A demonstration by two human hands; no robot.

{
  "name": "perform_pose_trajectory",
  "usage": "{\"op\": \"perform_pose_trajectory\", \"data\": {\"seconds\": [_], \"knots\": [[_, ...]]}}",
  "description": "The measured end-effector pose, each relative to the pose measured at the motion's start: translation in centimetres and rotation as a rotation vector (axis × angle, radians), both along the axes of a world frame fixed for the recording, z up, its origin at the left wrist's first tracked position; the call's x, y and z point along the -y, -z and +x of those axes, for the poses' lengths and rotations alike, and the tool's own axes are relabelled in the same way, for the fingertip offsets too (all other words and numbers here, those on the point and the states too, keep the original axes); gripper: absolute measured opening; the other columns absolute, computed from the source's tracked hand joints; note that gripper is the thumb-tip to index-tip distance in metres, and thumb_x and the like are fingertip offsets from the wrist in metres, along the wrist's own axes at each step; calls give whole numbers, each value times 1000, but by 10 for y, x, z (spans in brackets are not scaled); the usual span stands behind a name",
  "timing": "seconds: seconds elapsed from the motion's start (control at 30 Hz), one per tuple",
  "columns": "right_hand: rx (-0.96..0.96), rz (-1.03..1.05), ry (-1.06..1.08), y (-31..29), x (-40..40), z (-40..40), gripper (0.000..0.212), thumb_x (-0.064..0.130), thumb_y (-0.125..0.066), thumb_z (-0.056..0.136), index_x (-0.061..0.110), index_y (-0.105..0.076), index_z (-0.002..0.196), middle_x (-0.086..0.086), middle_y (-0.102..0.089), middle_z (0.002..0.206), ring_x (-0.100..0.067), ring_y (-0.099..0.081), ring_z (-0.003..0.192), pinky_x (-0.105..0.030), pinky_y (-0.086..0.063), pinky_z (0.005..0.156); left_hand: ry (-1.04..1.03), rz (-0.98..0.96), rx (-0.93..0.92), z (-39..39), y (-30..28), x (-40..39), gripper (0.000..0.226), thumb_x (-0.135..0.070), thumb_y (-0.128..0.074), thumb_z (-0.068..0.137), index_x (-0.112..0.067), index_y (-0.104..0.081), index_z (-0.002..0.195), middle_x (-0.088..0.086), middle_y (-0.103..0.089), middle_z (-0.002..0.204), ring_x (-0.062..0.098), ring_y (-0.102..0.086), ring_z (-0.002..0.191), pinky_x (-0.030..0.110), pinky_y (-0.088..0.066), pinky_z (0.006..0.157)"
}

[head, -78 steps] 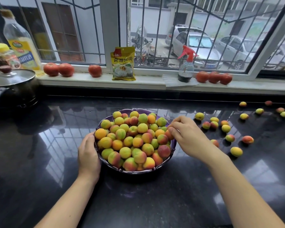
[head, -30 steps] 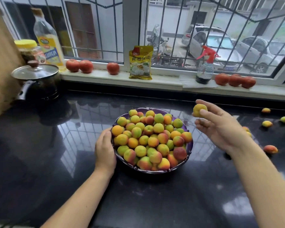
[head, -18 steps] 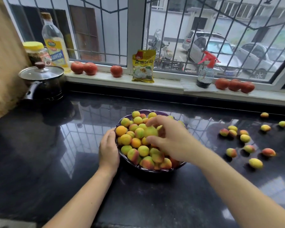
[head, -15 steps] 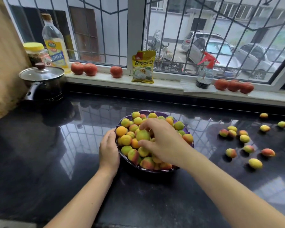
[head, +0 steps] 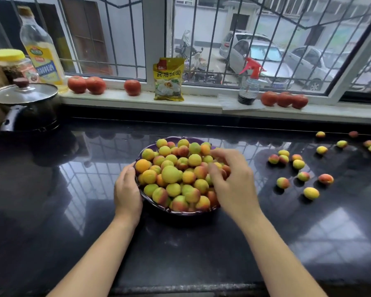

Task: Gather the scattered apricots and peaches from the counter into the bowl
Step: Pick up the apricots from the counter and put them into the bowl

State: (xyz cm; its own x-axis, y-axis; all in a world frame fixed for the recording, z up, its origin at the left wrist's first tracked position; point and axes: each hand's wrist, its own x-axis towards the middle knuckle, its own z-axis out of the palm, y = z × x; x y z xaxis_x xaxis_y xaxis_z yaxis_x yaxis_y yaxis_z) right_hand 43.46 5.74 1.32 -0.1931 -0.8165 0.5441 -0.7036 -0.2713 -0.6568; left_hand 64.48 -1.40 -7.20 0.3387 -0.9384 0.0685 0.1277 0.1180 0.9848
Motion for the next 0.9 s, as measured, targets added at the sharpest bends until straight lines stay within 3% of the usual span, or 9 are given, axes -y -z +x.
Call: {"op": "perform_pose_trajectory", "data": {"seconds": [0.07,0.13,0.3,0.37,0.43,0.53,0.63,0.8,0.9], "knots": [[141,24,260,30,-18,-30,22,5,-63,90,20,-67,106,4,-60,104,-14,-62,90,-27,-50,83,1,8,-22,-2,1,0,33,-32,-43,101,-28,-74,90,-15,-74,89,2,-66,88,32,-53,84],[126,170,416,60,-33,-61,28,1,-61,88,17,-67,110,0,-55,110,-29,-63,90,-36,-48,85,-6,16,-35,-1,1,0,33,-29,-44,102,-29,-74,89,-17,-74,88,0,-66,87,31,-52,84],[-84,491,536,67,-24,-121,57,14,-58,93,20,-42,147,-9,-32,147,-39,-53,117,-45,-44,94,-25,31,-40,-1,3,1,30,-29,-45,100,-26,-75,94,-11,-72,96,8,-65,92,37,-53,91],[-200,556,565,60,-7,-136,63,17,-55,95,22,-32,153,-13,-21,156,-42,-51,121,-46,-45,93,-9,38,-65,0,3,1,29,-27,-46,102,-23,-75,99,-5,-73,99,11,-67,94,40,-54,92],[-242,617,594,62,7,-149,56,16,-51,96,18,-35,150,-20,-27,153,-45,-52,119,-46,-45,93,6,42,-62,1,3,1,29,-30,-48,100,-21,-75,101,-1,-74,100,16,-68,97,45,-55,93],[-195,551,653,72,10,-156,37,15,-51,98,9,-52,134,-26,-49,129,-48,-54,111,-48,-46,90,-6,36,-51,3,4,-1,30,-32,-49,99,-22,-76,94,-3,-75,98,19,-67,99,45,-55,91],[-147,417,669,83,0,-146,30,20,-66,92,7,-59,118,-23,-53,115,-46,-56,104,-47,-47,83,-5,33,-46,1,1,-3,30,-30,-49,101,-25,-75,86,-8,-73,89,14,-65,92,41,-53,88],[-120,291,550,87,-4,-141,28,21,-76,85,10,-58,103,-14,-59,105,-38,-57,99,-40,-43,77,-28,33,-55,0,-1,-1,27,-21,-47,106,-14,-73,104,-6,-73,95,10,-66,92,39,-53,89],[-82,206,497,86,-4,-141,26,16,-75,85,10,-59,105,-12,-59,105,-35,-57,98,-38,-42,79,-19,22,-65,-1,-1,-2,27,-22,-47,106,-14,-73,105,-5,-73,95,9,-67,91,36,-55,88]]}}
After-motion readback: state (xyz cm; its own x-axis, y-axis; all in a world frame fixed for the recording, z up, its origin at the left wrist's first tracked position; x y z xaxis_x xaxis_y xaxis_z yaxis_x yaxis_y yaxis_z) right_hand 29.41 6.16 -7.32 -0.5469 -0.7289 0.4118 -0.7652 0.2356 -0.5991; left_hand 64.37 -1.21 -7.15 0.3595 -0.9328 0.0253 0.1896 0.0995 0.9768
